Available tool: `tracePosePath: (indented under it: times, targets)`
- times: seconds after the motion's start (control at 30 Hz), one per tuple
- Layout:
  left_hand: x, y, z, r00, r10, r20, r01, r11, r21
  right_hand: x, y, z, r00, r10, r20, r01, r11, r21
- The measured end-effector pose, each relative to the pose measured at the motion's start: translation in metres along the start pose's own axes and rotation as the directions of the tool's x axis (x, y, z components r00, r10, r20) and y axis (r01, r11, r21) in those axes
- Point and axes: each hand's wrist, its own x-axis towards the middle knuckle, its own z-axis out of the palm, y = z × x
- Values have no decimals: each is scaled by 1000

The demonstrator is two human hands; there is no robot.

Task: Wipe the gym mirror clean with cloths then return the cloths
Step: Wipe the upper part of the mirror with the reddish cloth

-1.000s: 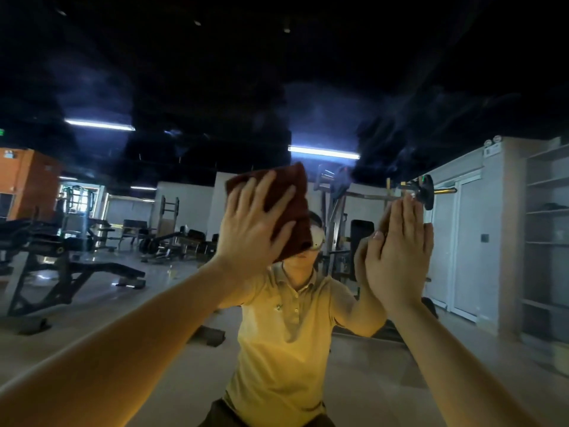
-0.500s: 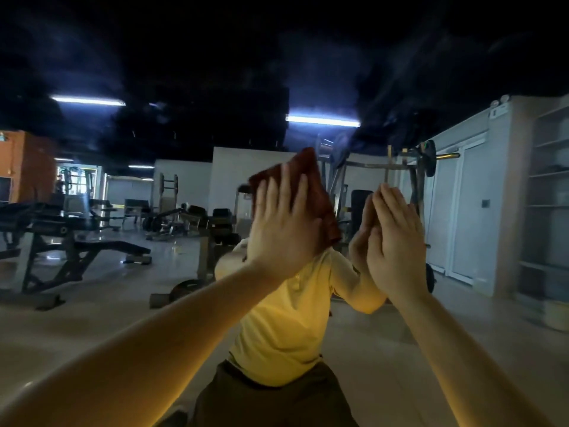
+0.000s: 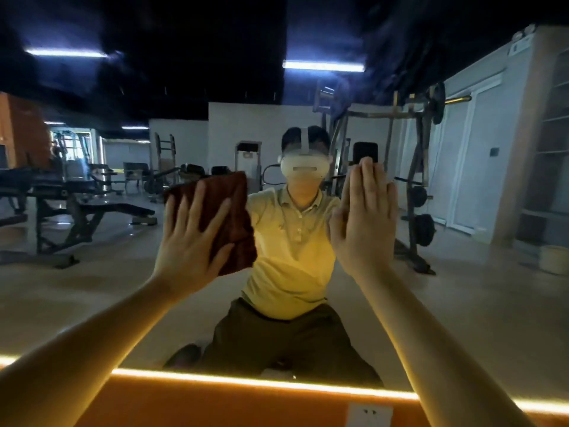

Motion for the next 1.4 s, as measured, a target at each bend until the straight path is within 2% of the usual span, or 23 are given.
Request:
tracePosePath:
  times: [0.07,0.17,0.3,0.37,0.5,0.57,0.7,0.77,0.87,0.97,1.07,1.17,1.33,1.4]
  targets:
    - [-24,3,4,996,-87,25,88,996,-25,-12,8,2,999,-42,10,42,999,21]
    - [-6,65,16,992,-122,2,122,989,-89,-39,32,-1,986,-166,14,164,984,75]
    - [29,188,36,999,13,-53,-20,992,-123,-59,60,-10,964,-259,50,247,953,178]
    - [35,214,36,994,101,-40,-105,987,-121,-59,64,-14,963,-265,50,246,940,238]
    - [28,164,24,934,340,107,-345,938,30,-61,54,-17,976,-208,66,181,939,292]
    - [17,114,16,915,362,180,-384,918,103,-64,41,-16,987,-149,52,127,948,292]
    - [-9,34,-8,965,218,143,-238,960,147,-72,6,-9,1000,19,17,-23,968,248]
    - [-14,13,-19,972,177,155,-198,971,136,-72,-11,-5,996,90,-5,-84,954,289]
    - [-14,-4,-32,963,208,170,-223,972,71,-63,-29,2,997,56,-44,-37,936,351]
    - [-12,-15,-39,969,225,105,-231,972,49,-54,-44,4,999,35,-28,-25,949,314]
    - [-14,-19,-40,992,125,-4,-125,989,78,-48,-57,4,996,81,36,-87,971,225]
    - [-21,-16,-38,996,60,-60,-57,997,44,-47,-61,5,996,75,56,-81,989,121]
    - [-22,-7,-24,973,219,-70,-217,976,34,-40,-77,-3,985,140,105,-144,989,41]
    - [-17,-2,-16,964,244,-104,-248,969,-26,-38,-76,-8,984,122,131,-126,992,25]
